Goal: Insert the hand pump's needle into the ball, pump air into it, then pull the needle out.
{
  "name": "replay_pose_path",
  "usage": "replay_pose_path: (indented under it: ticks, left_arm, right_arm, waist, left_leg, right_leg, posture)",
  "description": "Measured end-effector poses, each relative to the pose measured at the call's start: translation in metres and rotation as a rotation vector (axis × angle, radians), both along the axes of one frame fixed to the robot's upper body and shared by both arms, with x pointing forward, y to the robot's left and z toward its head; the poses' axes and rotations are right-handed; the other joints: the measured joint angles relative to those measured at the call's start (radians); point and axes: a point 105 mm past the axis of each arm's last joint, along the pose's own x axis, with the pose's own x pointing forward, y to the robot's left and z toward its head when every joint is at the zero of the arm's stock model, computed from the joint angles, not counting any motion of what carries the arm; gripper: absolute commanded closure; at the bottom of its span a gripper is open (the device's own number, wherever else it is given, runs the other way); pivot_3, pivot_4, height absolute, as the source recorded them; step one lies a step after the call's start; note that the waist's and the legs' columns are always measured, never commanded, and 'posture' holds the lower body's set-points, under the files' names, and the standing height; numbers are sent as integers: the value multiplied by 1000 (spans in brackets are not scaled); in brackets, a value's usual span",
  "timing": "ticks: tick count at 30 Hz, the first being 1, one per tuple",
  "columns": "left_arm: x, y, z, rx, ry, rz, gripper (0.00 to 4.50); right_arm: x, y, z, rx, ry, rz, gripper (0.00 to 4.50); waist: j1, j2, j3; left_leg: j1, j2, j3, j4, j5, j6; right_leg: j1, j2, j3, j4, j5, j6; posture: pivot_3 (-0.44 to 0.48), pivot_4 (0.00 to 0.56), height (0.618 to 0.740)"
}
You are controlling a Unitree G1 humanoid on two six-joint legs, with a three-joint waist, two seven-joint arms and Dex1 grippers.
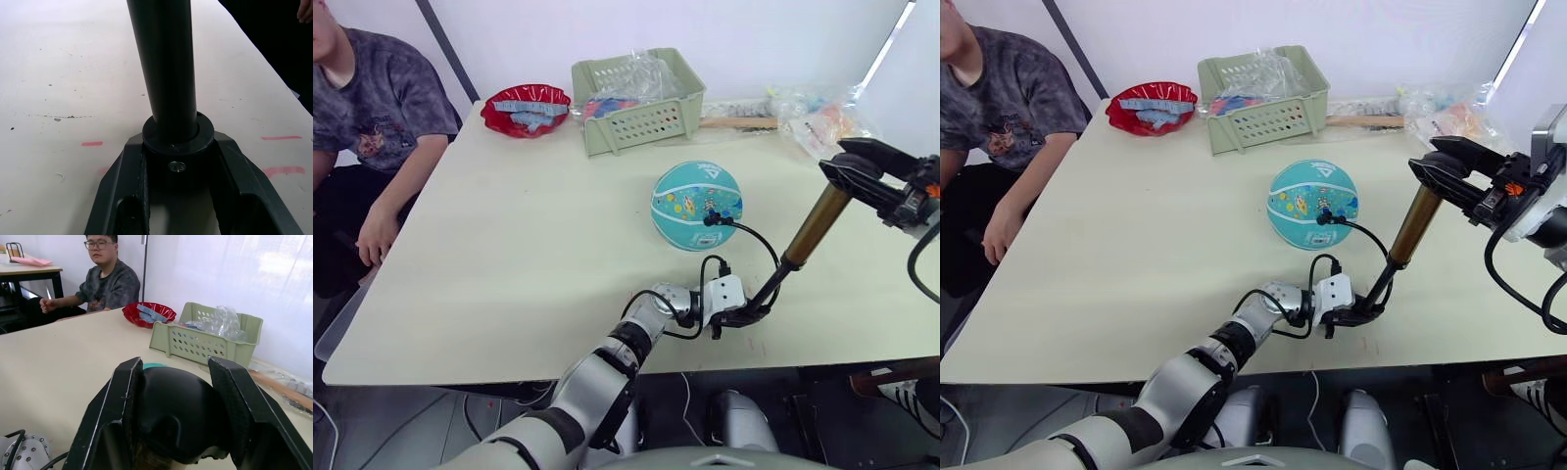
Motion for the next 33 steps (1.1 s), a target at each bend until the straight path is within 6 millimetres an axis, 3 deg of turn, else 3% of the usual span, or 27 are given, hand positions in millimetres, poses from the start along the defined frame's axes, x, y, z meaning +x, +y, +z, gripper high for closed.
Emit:
replay_pose_path:
  ticks: [7,19,27,33]
  left_arm:
    - [-1,0,-1,7,-2,-5,3372]
    - [0,5,-5,20,1,3,3372]
    - [0,6,-5,24,3,6,3372]
    - [0,6,-6,25,3,8,3372]
  right_arm:
    - [-8,0,-11,-12,-20,-33,2871]
    - [-9,15,-93,5,87,-71,2901]
    - [-10,23,-135,-45,159,-88,2901]
    - [-10,27,-131,-68,130,-63,2901]
  waist:
    - [1,-1,-1]
    - [-3,-9,-10]
    - [-4,-11,-12]
    - [-5,-10,-13]
  left_leg:
    - [1,0,0,0,0,0]
    - [3,1,-1,0,0,0]
    - [3,2,-1,0,0,0]
    - [3,2,-1,0,0,0]
  right_leg:
    - [1,0,-1,0,0,0]
    - [1,2,-1,0,0,0]
    - [1,2,0,0,-2,-3]
    - [1,2,0,0,-2,-3]
  posture:
    - [0,150,740]
    - [0,150,740]
    - [0,150,740]
    - [0,150,740]
